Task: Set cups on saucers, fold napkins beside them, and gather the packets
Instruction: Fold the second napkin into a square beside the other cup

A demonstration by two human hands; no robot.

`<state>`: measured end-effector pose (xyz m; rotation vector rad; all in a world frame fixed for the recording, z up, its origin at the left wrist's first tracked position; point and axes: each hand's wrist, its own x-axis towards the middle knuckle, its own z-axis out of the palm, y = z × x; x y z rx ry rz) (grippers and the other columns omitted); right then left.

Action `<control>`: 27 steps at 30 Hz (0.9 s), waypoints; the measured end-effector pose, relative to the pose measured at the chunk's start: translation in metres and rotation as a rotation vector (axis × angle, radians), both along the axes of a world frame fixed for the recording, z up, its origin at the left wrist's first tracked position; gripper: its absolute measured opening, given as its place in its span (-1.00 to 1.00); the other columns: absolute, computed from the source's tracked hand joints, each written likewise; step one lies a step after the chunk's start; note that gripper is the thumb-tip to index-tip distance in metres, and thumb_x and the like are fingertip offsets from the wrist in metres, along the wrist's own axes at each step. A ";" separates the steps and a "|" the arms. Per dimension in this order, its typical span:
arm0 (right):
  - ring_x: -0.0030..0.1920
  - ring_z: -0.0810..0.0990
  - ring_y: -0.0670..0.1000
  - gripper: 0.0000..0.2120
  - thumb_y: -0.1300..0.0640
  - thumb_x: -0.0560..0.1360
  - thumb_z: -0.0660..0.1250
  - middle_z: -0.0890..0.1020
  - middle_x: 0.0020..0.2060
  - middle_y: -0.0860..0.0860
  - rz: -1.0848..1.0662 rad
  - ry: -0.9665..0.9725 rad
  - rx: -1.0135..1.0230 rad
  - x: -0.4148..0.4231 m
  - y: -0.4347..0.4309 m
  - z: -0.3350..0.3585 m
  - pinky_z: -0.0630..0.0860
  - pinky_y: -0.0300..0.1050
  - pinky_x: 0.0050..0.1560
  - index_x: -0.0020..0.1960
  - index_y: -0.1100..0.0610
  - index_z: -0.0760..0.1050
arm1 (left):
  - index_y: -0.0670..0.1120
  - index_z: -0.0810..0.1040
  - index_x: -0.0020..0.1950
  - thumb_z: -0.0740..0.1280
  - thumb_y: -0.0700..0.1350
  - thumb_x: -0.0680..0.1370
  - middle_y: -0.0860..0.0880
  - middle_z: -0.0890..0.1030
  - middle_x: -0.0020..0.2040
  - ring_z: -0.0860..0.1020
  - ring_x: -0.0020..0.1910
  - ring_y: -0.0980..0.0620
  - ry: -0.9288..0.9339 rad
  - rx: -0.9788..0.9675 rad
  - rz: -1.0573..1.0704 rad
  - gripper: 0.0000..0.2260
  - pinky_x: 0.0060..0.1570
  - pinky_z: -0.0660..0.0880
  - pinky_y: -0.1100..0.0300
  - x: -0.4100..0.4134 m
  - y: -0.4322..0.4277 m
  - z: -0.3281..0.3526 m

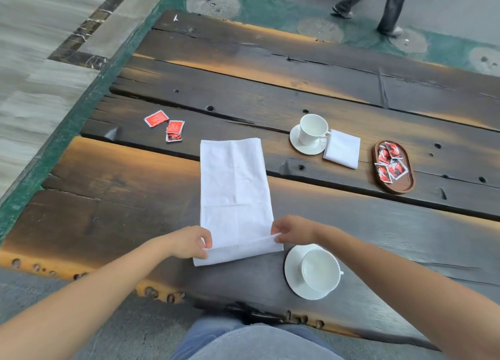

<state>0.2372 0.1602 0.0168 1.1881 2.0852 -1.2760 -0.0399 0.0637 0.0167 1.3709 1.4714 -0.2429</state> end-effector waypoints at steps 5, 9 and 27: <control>-0.21 0.57 0.00 -0.93 0.25 0.55 0.22 0.55 -0.12 0.05 -0.077 0.006 -0.164 -0.002 0.002 0.000 0.54 -0.16 -0.08 -0.06 0.10 0.44 | -0.13 0.56 0.14 0.29 -0.14 0.53 -0.05 0.55 0.21 0.49 0.21 0.02 -0.027 -0.043 0.013 -0.78 0.12 0.39 0.23 0.000 0.001 0.003; -0.29 0.52 -0.05 -0.82 0.26 0.55 0.21 0.50 -0.25 -0.02 -0.190 0.098 -0.136 -0.005 0.013 0.005 0.50 -0.24 -0.20 -0.18 0.04 0.42 | -0.08 0.54 -0.09 0.34 -0.10 0.52 -0.03 0.54 0.06 0.54 -0.03 0.04 -0.145 -0.006 0.252 -0.94 -0.15 0.50 0.27 -0.009 0.007 0.007; -0.22 0.45 0.01 -0.80 0.17 0.55 0.25 0.47 -0.34 -0.04 -0.736 0.444 0.217 -0.060 0.104 0.007 0.52 0.08 -0.05 -0.19 -0.09 0.45 | -0.07 0.55 -0.02 0.33 -0.14 0.53 0.05 0.59 -0.08 0.53 -0.10 0.06 -0.167 0.560 0.846 -0.94 -0.13 0.47 0.16 -0.037 0.107 0.002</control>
